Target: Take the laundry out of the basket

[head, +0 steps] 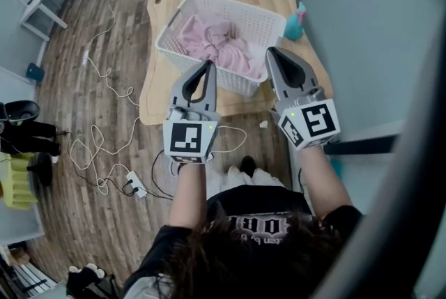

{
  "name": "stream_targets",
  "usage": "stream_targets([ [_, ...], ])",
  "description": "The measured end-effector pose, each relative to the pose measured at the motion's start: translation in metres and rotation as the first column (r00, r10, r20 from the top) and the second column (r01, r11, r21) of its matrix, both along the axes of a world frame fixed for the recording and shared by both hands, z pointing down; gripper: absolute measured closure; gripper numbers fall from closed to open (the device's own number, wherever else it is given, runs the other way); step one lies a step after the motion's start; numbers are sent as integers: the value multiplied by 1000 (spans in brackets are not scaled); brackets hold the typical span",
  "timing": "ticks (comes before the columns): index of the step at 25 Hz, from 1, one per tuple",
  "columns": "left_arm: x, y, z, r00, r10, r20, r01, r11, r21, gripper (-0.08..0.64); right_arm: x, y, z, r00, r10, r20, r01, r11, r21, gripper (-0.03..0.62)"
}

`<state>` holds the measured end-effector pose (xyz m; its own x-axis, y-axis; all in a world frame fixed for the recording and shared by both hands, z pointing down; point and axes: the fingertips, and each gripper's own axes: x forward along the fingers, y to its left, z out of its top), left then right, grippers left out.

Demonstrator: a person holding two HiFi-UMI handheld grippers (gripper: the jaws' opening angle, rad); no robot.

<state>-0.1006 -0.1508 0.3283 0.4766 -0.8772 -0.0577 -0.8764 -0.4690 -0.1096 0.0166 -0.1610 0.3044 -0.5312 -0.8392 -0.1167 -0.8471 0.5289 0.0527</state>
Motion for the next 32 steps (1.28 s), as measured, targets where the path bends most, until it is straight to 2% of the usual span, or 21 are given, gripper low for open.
stream_targets([
  [5,3,-26,-10,1000,-15,18,15,1000,11,569,6,-22,-4,1000,-26,1,26,1000,2,565],
  [9,10,-42,-17,998,16,54,-17,1000,16,568,14,-33,-9,999,-38,-12,38,999,8,565],
  [13,3,-59,-22,993,14,115,-18,999,35,568,16,-46,-8,999,-32,-6,32,999,-1,565],
  [17,-6,-87,-26,992,20,128,-26,998,53,568,14,-63,-7,1000,-2,-3,2,1000,1,565],
  [22,-5,-122,-23,980,113,166,-121,992,42,569,10,-89,-11,998,69,9,-69,998,7,565],
  [32,-6,-180,-25,924,298,240,-305,952,-10,550,-12,-119,-14,988,156,-22,-156,988,7,565],
])
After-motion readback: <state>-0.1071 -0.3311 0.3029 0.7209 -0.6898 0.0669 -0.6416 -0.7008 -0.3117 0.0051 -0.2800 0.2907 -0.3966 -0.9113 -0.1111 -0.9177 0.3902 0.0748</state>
